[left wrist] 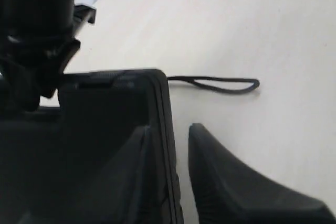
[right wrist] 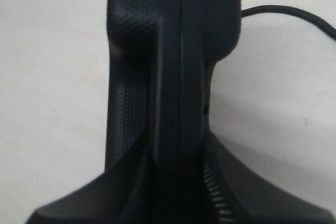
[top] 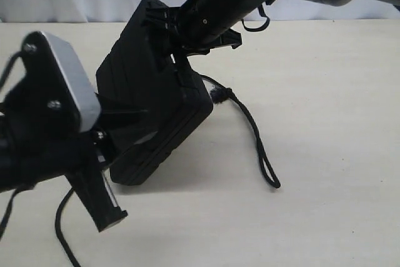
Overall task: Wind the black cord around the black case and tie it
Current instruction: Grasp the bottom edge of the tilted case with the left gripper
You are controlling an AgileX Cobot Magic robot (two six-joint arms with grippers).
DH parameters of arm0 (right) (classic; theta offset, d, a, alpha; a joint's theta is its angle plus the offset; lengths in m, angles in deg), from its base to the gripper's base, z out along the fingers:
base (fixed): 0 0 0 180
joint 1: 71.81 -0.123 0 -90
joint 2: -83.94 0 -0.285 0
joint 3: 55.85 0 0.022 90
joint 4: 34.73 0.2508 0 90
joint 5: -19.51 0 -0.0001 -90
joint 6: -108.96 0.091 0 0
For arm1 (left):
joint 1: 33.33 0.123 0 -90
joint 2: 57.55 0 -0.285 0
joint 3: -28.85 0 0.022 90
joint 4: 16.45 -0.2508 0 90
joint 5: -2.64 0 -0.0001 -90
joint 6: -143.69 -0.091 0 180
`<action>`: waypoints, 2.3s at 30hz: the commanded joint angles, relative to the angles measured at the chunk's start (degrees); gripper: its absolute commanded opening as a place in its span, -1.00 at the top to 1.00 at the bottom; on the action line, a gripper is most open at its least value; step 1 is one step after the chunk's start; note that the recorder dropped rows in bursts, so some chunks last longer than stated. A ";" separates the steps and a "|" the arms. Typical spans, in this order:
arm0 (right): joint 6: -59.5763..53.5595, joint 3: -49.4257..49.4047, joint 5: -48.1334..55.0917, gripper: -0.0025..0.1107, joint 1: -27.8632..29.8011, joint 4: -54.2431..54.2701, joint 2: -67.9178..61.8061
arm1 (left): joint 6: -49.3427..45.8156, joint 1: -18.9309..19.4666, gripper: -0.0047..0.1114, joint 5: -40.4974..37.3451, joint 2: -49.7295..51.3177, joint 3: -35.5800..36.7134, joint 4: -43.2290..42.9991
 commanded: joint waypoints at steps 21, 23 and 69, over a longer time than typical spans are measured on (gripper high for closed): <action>-1.07 0.17 -2.36 0.86 0.06 0.77 1.46 | -43.02 -22.79 0.49 45.99 12.14 -0.77 46.47; -1.07 0.17 -2.36 0.86 0.06 0.77 1.46 | -39.78 -28.85 0.49 54.66 14.14 -0.77 50.35; -1.35 0.17 1.13 0.86 0.06 4.40 1.46 | 5.21 -22.43 -0.78 55.66 39.33 -0.77 30.24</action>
